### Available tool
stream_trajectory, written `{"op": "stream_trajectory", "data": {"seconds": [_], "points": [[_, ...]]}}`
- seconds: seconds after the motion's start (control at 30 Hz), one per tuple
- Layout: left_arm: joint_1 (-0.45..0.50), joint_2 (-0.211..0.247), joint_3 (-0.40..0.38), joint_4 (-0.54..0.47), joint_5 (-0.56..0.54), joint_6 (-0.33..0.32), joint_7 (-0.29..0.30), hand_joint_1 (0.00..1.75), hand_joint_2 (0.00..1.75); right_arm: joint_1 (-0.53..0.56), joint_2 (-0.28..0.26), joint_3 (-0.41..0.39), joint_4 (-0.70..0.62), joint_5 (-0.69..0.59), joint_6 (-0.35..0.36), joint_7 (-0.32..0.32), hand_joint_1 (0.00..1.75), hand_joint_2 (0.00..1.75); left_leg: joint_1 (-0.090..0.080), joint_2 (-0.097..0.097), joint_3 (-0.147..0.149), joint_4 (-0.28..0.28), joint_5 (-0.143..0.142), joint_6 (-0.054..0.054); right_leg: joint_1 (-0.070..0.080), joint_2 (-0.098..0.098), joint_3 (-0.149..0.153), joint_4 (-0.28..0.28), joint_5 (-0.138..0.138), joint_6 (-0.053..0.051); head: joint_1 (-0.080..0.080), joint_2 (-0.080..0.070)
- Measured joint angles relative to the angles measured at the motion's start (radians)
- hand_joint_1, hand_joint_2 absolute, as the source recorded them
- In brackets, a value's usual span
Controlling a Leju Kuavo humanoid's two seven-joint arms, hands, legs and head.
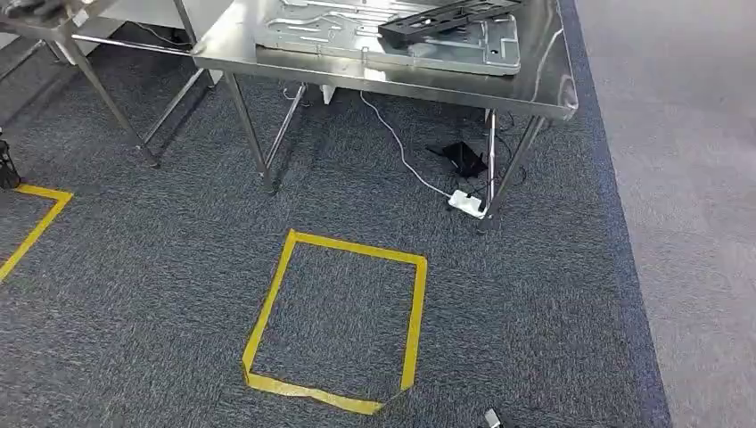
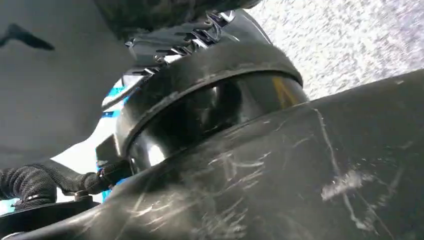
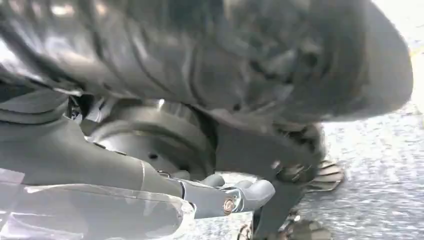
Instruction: Take the parts from the cabinet and place them on the table.
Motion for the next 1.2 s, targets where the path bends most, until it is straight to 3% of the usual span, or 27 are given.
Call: {"op": "stream_trajectory", "data": {"seconds": [0.03, 0.07, 0.13, 0.17, 0.2, 0.23, 0.27, 0.3, 0.33, 0.37, 0.4, 0.57, 0.63, 0.67, 0.7, 0.73, 0.77, 0.8, 0.83, 0.9, 0.93, 0.97, 1.03, 1.07, 1.1, 1.13, 1.2], "points": [[-0.002, -0.003, 0.0, 0.0, 0.0, 0.0, 0.0, 0.0, 0.0, 0.0, -0.004, 0.001, 0.0, 0.0, 0.0, 0.0, 0.0, 0.0, -0.001, -0.006, -0.009, 0.001, 0.007, -0.008, 0.004, 0.037, 0.074, -0.094, -0.029, -0.008, -0.002, 0.0], [-0.003, -0.005, 0.0, 0.0, 0.0, 0.0, 0.0, 0.0, 0.0, 0.0, -0.004, 0.002, 0.0, 0.0, 0.003, 0.0, 0.0, 0.0, 0.001, -0.012, -0.012, -0.003, 0.025, -0.016, 0.005, 0.037, 0.102, -0.161, -0.047, -0.012, -0.003, 0.0], [-0.003, -0.007, 0.0, 0.0, 0.0, 0.0, 0.0, 0.0, 0.0, 0.0, -0.005, 0.003, 0.0, 0.0, 0.005, 0.0, 0.0, 0.0, 0.011, -0.03, -0.023, -0.022, 0.058, -0.031, 0.014, 0.026, 0.087, -0.161, -0.029, -0.017, -0.002, 0.0], [0.002, -0.007, 0.0, 0.0, 0.001, 0.0, 0.0, 0.0, 0.0, 0.001, -0.005, 0.005, 0.001, 0.0, 0.005, -0.001, 0.0, 0.0, 0.004, -0.045, -0.026, -0.032, 0.074, -0.041, 0.015, 0.01, 0.078, -0.178, -0.013, -0.025, 0.0, 0.0], [0.002, -0.005, 0.0, 0.0, 0.002, 0.0, -0.001, 0.0, 0.0, -0.003, -0.002, 0.007, 0.001, 0.0, 0.005, 0.0, 0.0, 0.0, 0.004, -0.027, -0.049, 0.0, 0.049, -0.041, 0.002, -0.018, 0.073, -0.192, 0.0, -0.03, 0.002, 0.0], [0.002, -0.006, 0.0, 0.0, 0.003, 0.0, -0.001, 0.0, 0.0, -0.002, -0.003, 0.008, 0.001, 0.0, 0.005, -0.002, 0.0, 0.0, -0.003, -0.001, -0.069, 0.043, -0.014, -0.041, 0.002, -0.022, 0.056, -0.195, 0.009, -0.04, -0.003, 0.0], [0.0, -0.006, 0.0, 0.0, 0.004, 0.0, -0.002, 0.0, 0.0, -0.001, -0.004, 0.008, 0.001, 0.0, 0.005, -0.003, 0.0, 0.0, 0.0, 0.015, -0.096, 0.106, -0.085, -0.041, 0.003, -0.035, 0.048, -0.195, 0.019, -0.048, -0.015, 0.0], [-0.001, -0.006, 0.0, 0.0, 0.007, 0.0, -0.007, 0.0, 0.0, 0.0, -0.005, 0.008, 0.002, 0.0, 0.006, -0.003, 0.0, 0.0, 0.0, 0.019, -0.111, 0.173, -0.133, -0.044, 0.004, -0.048, 0.035, -0.196, 0.028, -0.048, -0.014, 0.0], [-0.001, -0.006, 0.0, 0.0, 0.011, -0.003, -0.013, 0.0, 0.0, 0.0, -0.005, 0.009, 0.002, 0.0, 0.007, -0.004, 0.0, 0.0, 0.001, 0.02, -0.122, 0.246, -0.152, -0.049, 0.005, -0.062, 0.019, -0.19, 0.036, -0.046, -0.013, 0.0], [0.0, -0.005, 0.0, 0.0, 0.011, -0.003, -0.018, 0.0, 0.0, 0.0, -0.005, 0.01, 0.002, 0.0, 0.01, -0.006, 0.0, 0.0, 0.004, 0.021, -0.125, 0.297, -0.122, -0.054, 0.004, -0.077, 0.003, -0.183, 0.044, -0.044, -0.015, 0.0], [0.0, -0.005, 0.0, 0.0, 0.012, -0.003, -0.02, 0.0, 0.0, 0.0, -0.005, 0.011, 0.002, 0.0, 0.013, -0.006, 0.0, 0.0, 0.009, 0.021, -0.117, 0.315, -0.07, -0.061, 0.002, -0.092, -0.009, -0.179, 0.05, -0.04, -0.018, 0.0], [0.0, -0.005, 0.0, 0.0, 0.012, -0.004, -0.02, 0.0, 0.0, 0.0, -0.005, 0.011, 0.002, 0.0, 0.014, -0.006, 0.0, 0.0, 0.011, 0.022, -0.107, 0.312, -0.043, -0.064, 0.001, -0.099, -0.016, -0.177, 0.053, -0.036, -0.016, 0.0], [0.001, -0.005, 0.0, 0.0, 0.013, -0.005, -0.02, 0.0, 0.0, 0.0, -0.005, 0.014, 0.002, 0.0, 0.015, -0.006, 0.0, 0.0, 0.018, 0.029, -0.068, 0.272, 0.006, -0.073, -0.005, -0.114, -0.03, -0.169, 0.059, -0.028, -0.017, 0.0], [0.003, -0.008, 0.0, 0.0, 0.013, -0.005, -0.018, 0.0, 0.0, 0.0, -0.021, 0.018, 0.003, 0.0, 0.016, -0.008, 0.0, 0.0, 0.034, 0.106, 0.104, 0.059, -0.027, -0.1, 0.006, -0.134, -0.05, -0.143, 0.06, -0.005, -0.029, 0.0], [-0.002, -0.013, 0.0, -0.001, 0.012, -0.01, -0.021, 0.0, 0.0, -0.005, -0.019, 0.021, 0.003, 0.0, 0.018, -0.009, 0.0, 0.0, 0.028, 0.069, 0.105, -0.009, -0.077, -0.06, -0.003, -0.156, -0.068, -0.12, 0.077, 0.006, -0.018, 0.0], [0.003, -0.013, 0.0, -0.001, 0.012, -0.01, -0.023, 0.0, 0.0, -0.006, -0.023, 0.021, 0.003, 0.0, 0.018, -0.009, 0.0, 0.0, 0.03, 0.063, 0.096, -0.003, -0.078, -0.055, -0.004, -0.164, -0.072, -0.115, 0.078, 0.011, -0.017, 0.0], [0.006, -0.013, 0.0, -0.001, 0.013, -0.01, -0.026, 0.0, 0.0, -0.006, -0.02, 0.023, 0.003, 0.0, 0.018, -0.009, 0.0, 0.0, 0.026, 0.053, 0.091, -0.002, -0.075, -0.046, -0.01, -0.144, -0.078, -0.105, 0.061, 0.017, -0.012, 0.0], [0.007, -0.013, 0.0, -0.001, 0.012, -0.01, -0.026, 0.0, 0.0, -0.006, -0.021, 0.024, 0.003, 0.0, 0.019, -0.012, 0.0, 0.0, 0.024, 0.049, 0.085, 0.0, -0.072, -0.035, -0.018, -0.096, -0.096, -0.063, 0.018, 0.017, 0.0, 0.0], [0.005, -0.013, 0.0, -0.001, 0.013, -0.01, -0.028, 0.0, 0.0, -0.006, -0.021, 0.024, 0.003, 0.0, 0.022, -0.013, 0.0, 0.0, 0.02, 0.041, 0.08, 0.001, -0.068, -0.03, -0.018, -0.068, -0.126, 0.018, -0.034, 0.018, 0.0, 0.0], [0.003, -0.013, 0.0, -0.001, 0.013, -0.01, -0.031, 0.0, 0.0, -0.006, -0.021, 0.024, 0.003, -0.001, 0.023, -0.013, 0.0, 0.0, 0.007, 0.025, 0.069, 0.002, -0.06, -0.021, -0.008, -0.053, -0.185, 0.18, -0.106, 0.017, 0.004, 0.0], [0.003, -0.013, 0.0, -0.001, 0.013, -0.01, -0.033, 0.0, 0.0, -0.005, -0.021, 0.024, 0.003, -0.001, 0.023, -0.012, 0.0, 0.0, 0.0, 0.015, 0.066, 0.002, -0.056, -0.017, -0.004, -0.05, -0.196, 0.219, -0.115, 0.012, 0.003, 0.0], [0.003, -0.013, 0.0, -0.001, 0.013, -0.01, -0.035, 0.0, 0.0, -0.002, -0.021, 0.025, 0.003, -0.001, 0.023, -0.011, 0.0, 0.0, -0.006, 0.003, 0.062, 0.003, -0.052, -0.016, 0.002, -0.048, -0.186, 0.209, -0.102, 0.004, 0.003, 0.0], [-0.002, -0.016, 0.0, -0.001, 0.013, -0.009, -0.036, 0.0, 0.0, 0.002, -0.021, 0.027, 0.003, -0.001, 0.023, -0.009, 0.0, 0.0, -0.019, -0.023, 0.061, 0.003, -0.046, -0.011, 0.019, -0.032, -0.105, 0.065, -0.025, -0.026, 0.005, 0.0], [-0.004, -0.018, 0.0, -0.001, 0.013, -0.009, -0.035, 0.0, 0.0, 0.001, -0.021, 0.027, 0.003, -0.001, 0.023, -0.009, 0.0, 0.0, -0.023, -0.031, 0.062, -0.001, -0.043, -0.008, 0.028, -0.013, -0.057, -0.027, 0.015, -0.045, 0.004, 0.0], [-0.004, -0.025, 0.0, -0.003, 0.013, -0.009, -0.035, 0.0, 0.0, 0.0, -0.029, 0.027, 0.004, -0.001, 0.023, -0.009, 0.0, 0.0, -0.016, -0.037, 0.06, -0.006, -0.038, -0.004, 0.037, 0.029, -0.026, -0.096, 0.022, -0.072, 0.001, 0.0], [-0.006, -0.022, 0.0, -0.003, 0.014, -0.009, -0.035, 0.0, 0.0, 0.002, -0.029, 0.03, 0.004, -0.001, 0.023, -0.009, 0.0, 0.0, -0.021, -0.045, 0.055, -0.005, -0.033, -0.01, 0.034, 0.033, -0.012, -0.107, 0.024, -0.076, -0.004, 0.0], [-0.006, -0.024, 0.0, -0.003, 0.015, -0.009, -0.032, 0.0, 0.0, 0.001, -0.031, 0.034, 0.005, -0.001, 0.025, -0.009, 0.0, 0.0, -0.004, -0.066, 0.042, -0.007, -0.024, -0.015, 0.04, 0.025, -0.018, -0.111, 0.031, -0.081, 0.002, 0.0]]}}
